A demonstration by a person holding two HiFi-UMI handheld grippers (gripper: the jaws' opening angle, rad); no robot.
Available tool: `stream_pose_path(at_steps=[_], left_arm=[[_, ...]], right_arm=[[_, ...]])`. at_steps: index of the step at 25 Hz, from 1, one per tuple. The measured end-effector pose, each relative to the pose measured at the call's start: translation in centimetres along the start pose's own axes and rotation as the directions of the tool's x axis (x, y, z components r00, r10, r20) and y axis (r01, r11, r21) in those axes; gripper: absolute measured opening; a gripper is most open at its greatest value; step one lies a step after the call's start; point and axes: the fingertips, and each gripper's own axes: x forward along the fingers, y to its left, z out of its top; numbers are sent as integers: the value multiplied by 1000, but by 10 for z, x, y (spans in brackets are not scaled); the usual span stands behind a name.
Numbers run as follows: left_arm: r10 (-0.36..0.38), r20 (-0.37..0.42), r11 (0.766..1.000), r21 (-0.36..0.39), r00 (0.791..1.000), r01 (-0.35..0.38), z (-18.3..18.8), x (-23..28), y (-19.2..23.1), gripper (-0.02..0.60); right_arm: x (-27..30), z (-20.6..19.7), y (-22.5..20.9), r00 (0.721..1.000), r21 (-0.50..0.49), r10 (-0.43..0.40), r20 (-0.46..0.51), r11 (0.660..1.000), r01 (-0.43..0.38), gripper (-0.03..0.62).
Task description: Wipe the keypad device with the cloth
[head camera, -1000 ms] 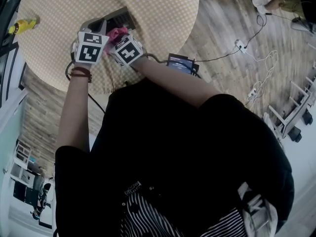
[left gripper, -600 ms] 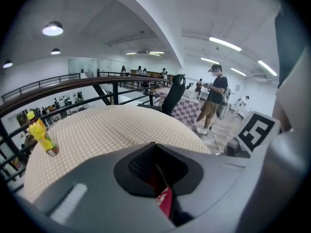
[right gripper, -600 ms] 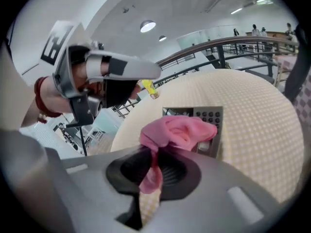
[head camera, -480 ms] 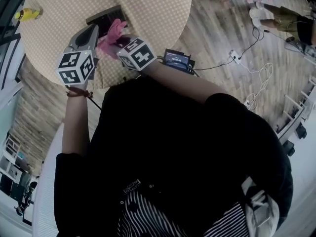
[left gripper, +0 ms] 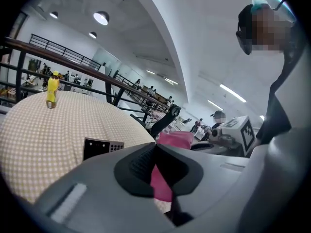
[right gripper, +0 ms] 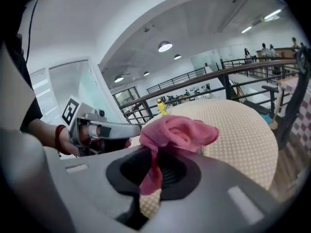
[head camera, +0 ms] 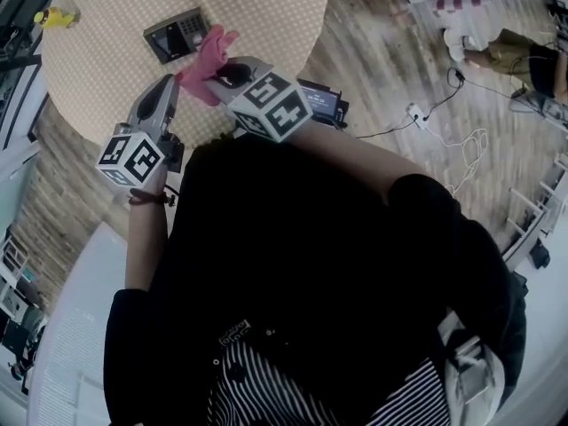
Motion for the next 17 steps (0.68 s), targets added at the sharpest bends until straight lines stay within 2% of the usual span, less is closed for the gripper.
stream_pose_path(at_steps=[5, 7, 10, 13, 17], left_arm=[[76, 38, 996, 52, 996, -78, -1, -2, -39, 3], [112, 46, 993, 39, 993, -114, -4, -19, -22, 3], [146, 7, 988, 46, 989, -146, -24, -38, 28, 5], [177, 9, 984, 3, 984, -177, -57, -37, 36, 5], [220, -14, 973, -74, 975, -220, -92, -29, 50, 5]], right_arm=[[-19, -21, 22, 997, -30, 81, 14, 996, -80, 44], [3, -22, 42, 993, -70, 119, -14, 990, -120, 44], [55, -32, 58, 989, -88, 140, -52, 986, -144, 44], [66, -62, 50, 985, -86, 158, -66, 983, -163, 44], [80, -82, 34, 980, -56, 178, -85, 981, -183, 44]])
